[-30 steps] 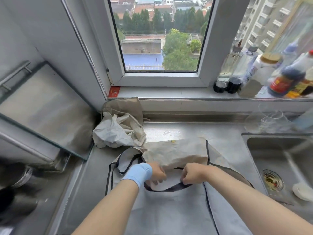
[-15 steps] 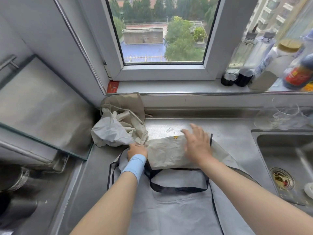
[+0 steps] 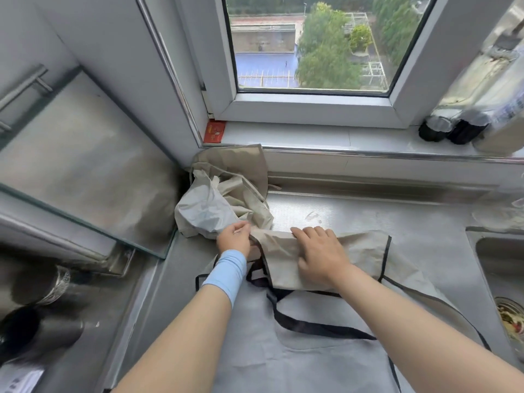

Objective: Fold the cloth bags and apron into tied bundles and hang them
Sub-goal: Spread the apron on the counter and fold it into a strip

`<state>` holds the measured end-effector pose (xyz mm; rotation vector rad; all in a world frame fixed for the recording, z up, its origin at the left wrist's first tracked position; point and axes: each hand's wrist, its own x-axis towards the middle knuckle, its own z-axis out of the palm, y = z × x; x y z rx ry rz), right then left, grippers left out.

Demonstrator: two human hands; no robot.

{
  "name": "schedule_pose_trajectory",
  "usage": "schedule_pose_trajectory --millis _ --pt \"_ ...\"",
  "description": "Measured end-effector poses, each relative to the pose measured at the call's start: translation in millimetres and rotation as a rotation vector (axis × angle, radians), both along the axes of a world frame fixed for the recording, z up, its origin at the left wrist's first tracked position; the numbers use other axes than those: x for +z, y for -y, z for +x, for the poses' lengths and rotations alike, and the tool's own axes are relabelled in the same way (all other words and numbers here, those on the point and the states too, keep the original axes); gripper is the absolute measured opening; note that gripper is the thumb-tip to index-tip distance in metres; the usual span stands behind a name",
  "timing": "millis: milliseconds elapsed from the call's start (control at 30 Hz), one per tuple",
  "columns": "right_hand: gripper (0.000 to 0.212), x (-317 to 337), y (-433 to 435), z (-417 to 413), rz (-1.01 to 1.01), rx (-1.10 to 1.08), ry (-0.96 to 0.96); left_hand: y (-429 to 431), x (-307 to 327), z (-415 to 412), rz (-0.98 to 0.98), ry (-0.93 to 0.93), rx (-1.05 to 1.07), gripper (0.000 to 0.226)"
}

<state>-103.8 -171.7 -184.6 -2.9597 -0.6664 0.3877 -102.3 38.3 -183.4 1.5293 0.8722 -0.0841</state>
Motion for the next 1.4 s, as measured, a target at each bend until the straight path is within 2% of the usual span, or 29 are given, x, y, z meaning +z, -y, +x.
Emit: schedule_pose_trajectory --millis 33,100,200,300,367,433,500,567,633,667,733,800,900,967,1033,1100,1167,1200,1267,1333,1400 --pt "0.076 -0.1 0.7 -1.0 0.023 -0.015 0.013 -5.9 3.7 -0.1 -0.023 0.006 0.071 0.006" --pt "0.082 1.2 -0.9 -2.9 0.049 -0.023 0.019 -10.9 17.1 -2.8 0.116 -0.012 0.058 0.016" --pt "0.081 3.7 -6.5 -9.3 0.036 -0.042 0.031 -9.4 32.0 -10.7 0.534 -0.220 -0.239 0.045" --pt "0.075 7.1 4.5 -20.4 0.108 -0.163 0.098 9.0 49.8 -16.4 0.994 -0.349 -0.482 0.051" --pt "0.067 8.4 22.1 -29.3 0.215 -0.322 0.232 29.2 53.3 -17.3 1.185 -0.261 -0.589 0.044" --pt "0.057 10.3 42.4 -34.2 0.310 -0.601 0.335 51.9 46.7 -17.1 1.308 -0.073 -0.711 0.041" --pt "0.057 14.8 61.8 -33.5 0.460 -0.967 0.295 73.0 38.0 -14.9 1.323 0.058 -0.943 0.041" --pt "0.070 20.8 79.2 -27.7 0.599 -1.162 0.071 86.5 28.5 -10.8 1.334 0.074 -1.150 0.045" --pt "0.074 25.9 88.9 -20.1 0.830 -1.132 -0.222 84.7 19.1 -3.0 1.340 0.056 -1.188 0.040" --pt "0.070 26.8 92.4 -15.7 0.895 -1.069 -0.308 79.6 15.4 1.8 1.309 0.035 -1.172 0.038" --pt "0.050 21.7 97.7 -3.0 0.873 -0.996 -0.312 66.4 12.9 9.4 1.156 -0.006 -1.137 0.040" --pt "0.030 19.7 97.4 9.7 0.873 -1.017 -0.271 52.8 16.8 18.4 1.023 -0.018 -1.122 0.039" --pt "0.012 20.2 96.5 30.1 0.859 -1.020 -0.158 39.1 27.3 37.0 0.960 -0.054 -1.063 0.038" --pt "0.029 25.2 93.9 41.8 0.901 -0.967 -0.114 39.1 33.2 50.6 0.970 -0.139 -1.056 0.047" --pt "0.054 29.5 90.4 44.4 0.923 -0.903 -0.150 46.2 36.3 56.7 1.118 -0.143 -1.048 0.056" --pt "0.047 25.5 93.6 37.8 0.799 -0.845 -0.107 61.0 32.7 54.8 1.250 0.025 -0.999 0.059" --pt "0.031 14.4 103.3 20.1 0.579 -0.770 -0.030 82.4 23.2 46.1 1.205 0.187 -1.006 0.055" --pt "0.027 6.7 110.1 8.5 0.480 -0.724 -0.049 94.3 16.7 40.2 1.173 0.217 -1.057 0.051" --pt "0.029 -9.0 121.6 -16.5 0.285 -0.590 -0.148 114.1 5.0 26.2 1.142 0.145 -1.190 0.047" --pt "0.054 -22.6 131.2 -36.2 0.163 -0.453 -0.172 125.6 -5.9 13.4 1.148 -0.039 -1.307 0.048" --pt "0.064 -30.2 136.6 -45.0 0.083 -0.398 -0.129 127.9 -17.3 3.6 1.114 -0.190 -1.382 0.062"
